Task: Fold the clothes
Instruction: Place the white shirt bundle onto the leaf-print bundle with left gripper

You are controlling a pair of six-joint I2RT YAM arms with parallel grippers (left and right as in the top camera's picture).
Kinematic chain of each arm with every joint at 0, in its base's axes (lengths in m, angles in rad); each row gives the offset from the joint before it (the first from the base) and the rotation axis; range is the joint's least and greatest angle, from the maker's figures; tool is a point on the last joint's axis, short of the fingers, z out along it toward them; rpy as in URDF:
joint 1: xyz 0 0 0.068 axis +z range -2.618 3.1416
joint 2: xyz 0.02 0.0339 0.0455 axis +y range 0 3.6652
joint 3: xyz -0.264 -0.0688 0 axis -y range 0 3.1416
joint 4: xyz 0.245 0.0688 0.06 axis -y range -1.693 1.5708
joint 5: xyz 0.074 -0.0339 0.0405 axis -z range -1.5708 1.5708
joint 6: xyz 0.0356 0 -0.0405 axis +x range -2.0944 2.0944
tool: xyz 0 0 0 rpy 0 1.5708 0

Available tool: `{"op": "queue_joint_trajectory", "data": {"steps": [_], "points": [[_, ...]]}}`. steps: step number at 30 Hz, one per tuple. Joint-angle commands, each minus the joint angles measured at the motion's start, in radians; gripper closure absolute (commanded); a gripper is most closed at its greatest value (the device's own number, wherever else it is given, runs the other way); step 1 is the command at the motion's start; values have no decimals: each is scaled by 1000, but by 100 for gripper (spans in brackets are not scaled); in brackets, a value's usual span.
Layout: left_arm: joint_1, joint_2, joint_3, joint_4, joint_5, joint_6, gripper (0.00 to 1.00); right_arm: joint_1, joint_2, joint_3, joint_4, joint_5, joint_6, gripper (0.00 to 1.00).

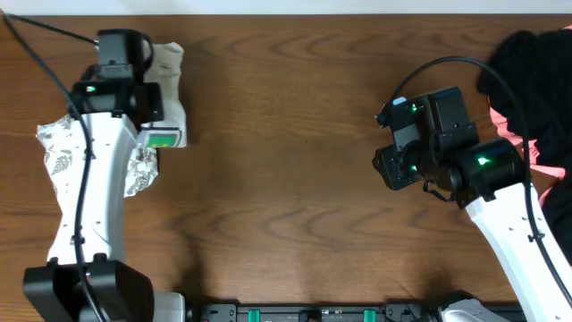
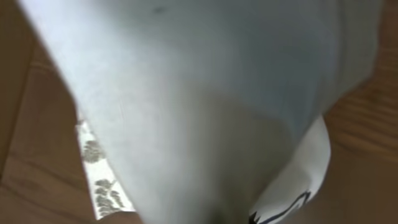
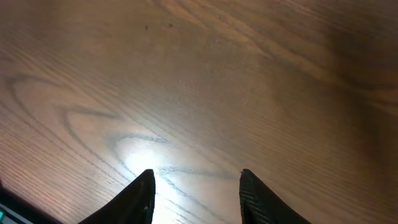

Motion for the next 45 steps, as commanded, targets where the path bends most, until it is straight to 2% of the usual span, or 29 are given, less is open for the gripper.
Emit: {"op": "queue_joint_trajectory", "data": {"steps": [1, 11, 14, 31, 45], "points": [[64, -16, 23, 8, -27, 3, 94, -5, -11, 1, -1, 6, -9, 57], [216, 18, 18, 53, 6, -35, 94, -5, -11, 1, -16, 6, -9, 58], [227, 38, 17, 52, 47, -36, 94, -5, -11, 1, -16, 6, -9, 58], [242, 90, 17, 52, 44, -51, 94, -5, -11, 1, -17, 6, -9, 58], [382, 143, 16, 33, 45, -117, 94, -5, -10, 1, -34, 6, -9, 58]]}}
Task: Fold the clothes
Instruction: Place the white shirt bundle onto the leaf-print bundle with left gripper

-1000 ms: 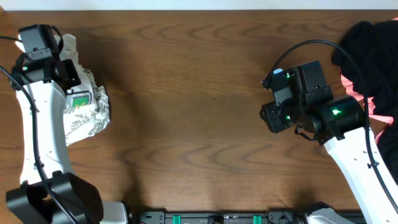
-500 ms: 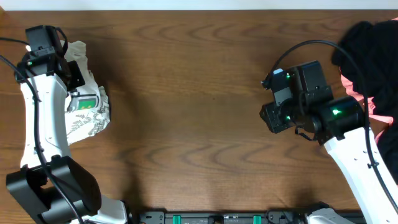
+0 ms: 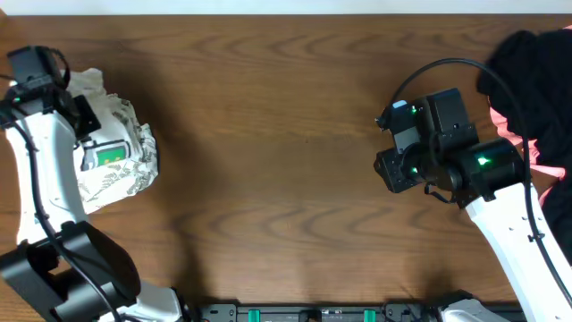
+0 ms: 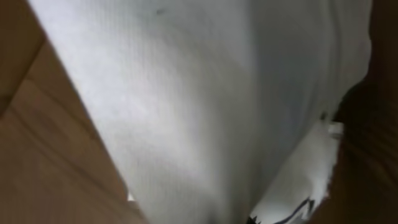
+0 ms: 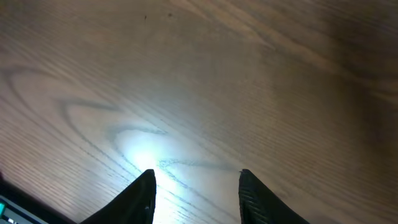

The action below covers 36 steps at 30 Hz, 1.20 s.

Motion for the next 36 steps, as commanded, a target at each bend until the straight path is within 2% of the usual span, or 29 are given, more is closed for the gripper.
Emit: {"op": "queue_joint_trajectory", "data": {"steps": [1, 7, 8, 11, 15, 17, 20, 25, 27, 30, 36], "points": [[39, 44, 16, -8, -1, -57, 93, -5, -10, 1, -6, 3, -8, 58], [71, 111, 16, -35, -1, -84, 88, -5, -10, 1, -10, 4, -8, 58], [73, 118, 16, -40, -1, -84, 83, -5, -10, 1, -10, 4, -9, 58], [74, 127, 16, -47, -1, -84, 63, -5, -10, 1, -12, 4, -8, 58], [76, 127, 16, -48, -1, -107, 8, -5, -7, 1, -10, 4, -8, 58], [76, 127, 16, -50, -1, -107, 0, -5, -6, 1, -10, 5, -8, 57], [76, 127, 16, -57, -8, -117, 2, -5, -4, 1, -12, 4, -8, 57], [76, 126, 16, -122, -178, -302, 2, -5, 9, 1, -8, 8, -8, 57], [76, 120, 16, -145, -196, -354, 2, -5, 18, 1, -9, 8, -8, 58], [76, 102, 16, -156, -215, -369, 2, -5, 34, 1, -8, 7, -8, 58], [61, 28, 17, -166, -443, -421, 2, -5, 65, 1, -8, 7, -8, 59]]}}
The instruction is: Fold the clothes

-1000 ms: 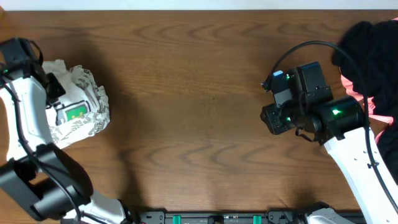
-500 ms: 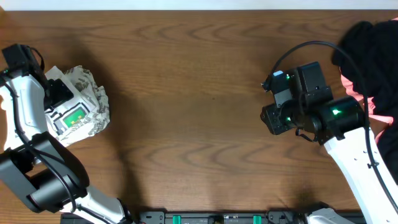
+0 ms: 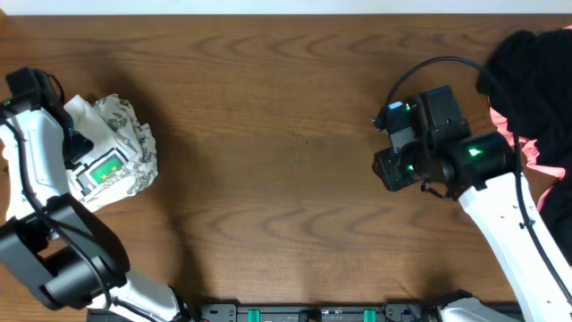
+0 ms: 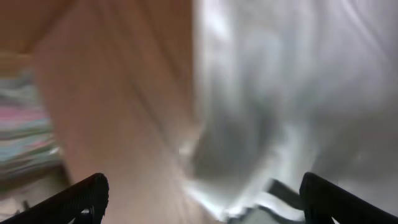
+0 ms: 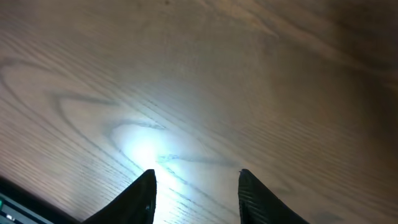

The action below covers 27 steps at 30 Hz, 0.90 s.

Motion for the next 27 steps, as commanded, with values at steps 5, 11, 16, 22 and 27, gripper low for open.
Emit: {"op": "queue_joint_trajectory", "data": {"steps": [5, 11, 16, 22, 27], "points": [[-54, -105, 17, 112, -315, 7, 2, -5, 25, 1, 1, 6, -8, 61], [-58, -58, 16, 282, -353, 139, 22, -5, 25, 1, -5, 6, -8, 61], [-37, 2, 16, 312, -422, 154, 37, -5, 25, 1, -5, 6, -8, 61], [-3, 105, 16, 305, -418, 153, 42, -5, 25, 1, -5, 5, -3, 61], [2, 196, 16, 321, -359, 154, 41, -5, 25, 1, -7, 5, 5, 61]]}}
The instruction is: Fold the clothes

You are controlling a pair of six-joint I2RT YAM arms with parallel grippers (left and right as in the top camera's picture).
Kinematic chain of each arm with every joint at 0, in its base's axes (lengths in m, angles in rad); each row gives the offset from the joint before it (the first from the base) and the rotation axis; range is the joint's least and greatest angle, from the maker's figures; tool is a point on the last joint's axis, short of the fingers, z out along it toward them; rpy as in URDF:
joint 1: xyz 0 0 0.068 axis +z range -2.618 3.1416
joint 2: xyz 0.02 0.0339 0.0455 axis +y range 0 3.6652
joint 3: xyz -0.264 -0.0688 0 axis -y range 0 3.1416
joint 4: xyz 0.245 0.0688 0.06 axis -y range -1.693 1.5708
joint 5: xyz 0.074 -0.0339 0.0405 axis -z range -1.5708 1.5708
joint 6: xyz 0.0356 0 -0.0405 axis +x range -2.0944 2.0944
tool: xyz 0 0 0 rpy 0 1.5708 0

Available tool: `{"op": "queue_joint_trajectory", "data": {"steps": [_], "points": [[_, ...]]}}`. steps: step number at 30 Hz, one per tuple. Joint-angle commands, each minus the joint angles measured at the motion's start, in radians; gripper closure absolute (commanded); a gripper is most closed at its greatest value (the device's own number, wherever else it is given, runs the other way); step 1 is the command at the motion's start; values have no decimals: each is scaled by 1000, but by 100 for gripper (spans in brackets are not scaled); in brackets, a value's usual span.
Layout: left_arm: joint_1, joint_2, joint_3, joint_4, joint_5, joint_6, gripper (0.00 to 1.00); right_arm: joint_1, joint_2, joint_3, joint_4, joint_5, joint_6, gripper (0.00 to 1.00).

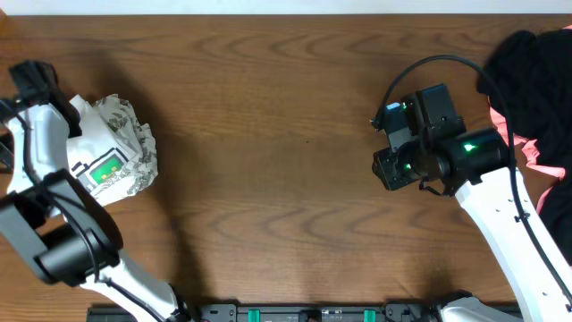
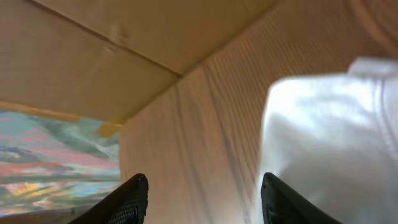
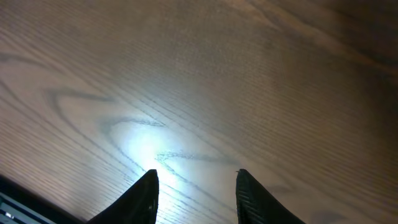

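Observation:
A folded white patterned garment with a green label (image 1: 109, 159) lies at the table's left edge; its white cloth (image 2: 329, 137) fills the right of the left wrist view. My left gripper (image 2: 202, 199) stands open beside it at the far left edge, nothing between its fingers. A heap of black and pink clothes (image 1: 536, 80) lies at the right edge. My right gripper (image 3: 196, 193) hovers open over bare wood, left of that heap.
The brown wooden table (image 1: 286, 134) runs between the two arms. A black rail (image 1: 313, 313) lines the front edge. Past the table's left edge a colourful floor patch (image 2: 56, 143) shows.
My left gripper has drawn back from the white garment toward the table's left edge, and the cloth now sits to its right. The right arm barely moved.
At first my left gripper carried the white garment near the back left, cloth covering its camera. Then it was lower at the left edge with the bundle. Later the jaws stood open beside the settled bundle, and now further clear. The right gripper stayed open over bare wood.

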Motion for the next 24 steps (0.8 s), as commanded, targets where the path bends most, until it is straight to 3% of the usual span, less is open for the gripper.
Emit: {"op": "queue_joint_trajectory", "data": {"steps": [1, 4, 10, 20, 22, 24], "points": [[2, 65, 13, 16, 69, 9, 41, -5, 7, 1, -3, 6, 11, 61], [-2, 118, 13, 19, 161, 9, 34, -5, 7, 1, -3, 6, 19, 61], [-3, 194, 13, 31, 185, 43, 14, -5, 7, 1, -15, 6, 29, 61], [-13, 129, 13, 23, 185, 43, 3, -5, 7, 1, -23, 6, 29, 61], [-16, 85, 13, 19, 185, 42, 1, -5, 7, 1, -21, 6, 29, 56], [-19, 25, 13, 10, 185, 42, 2, -5, 7, 1, -16, 6, 29, 44]]}}
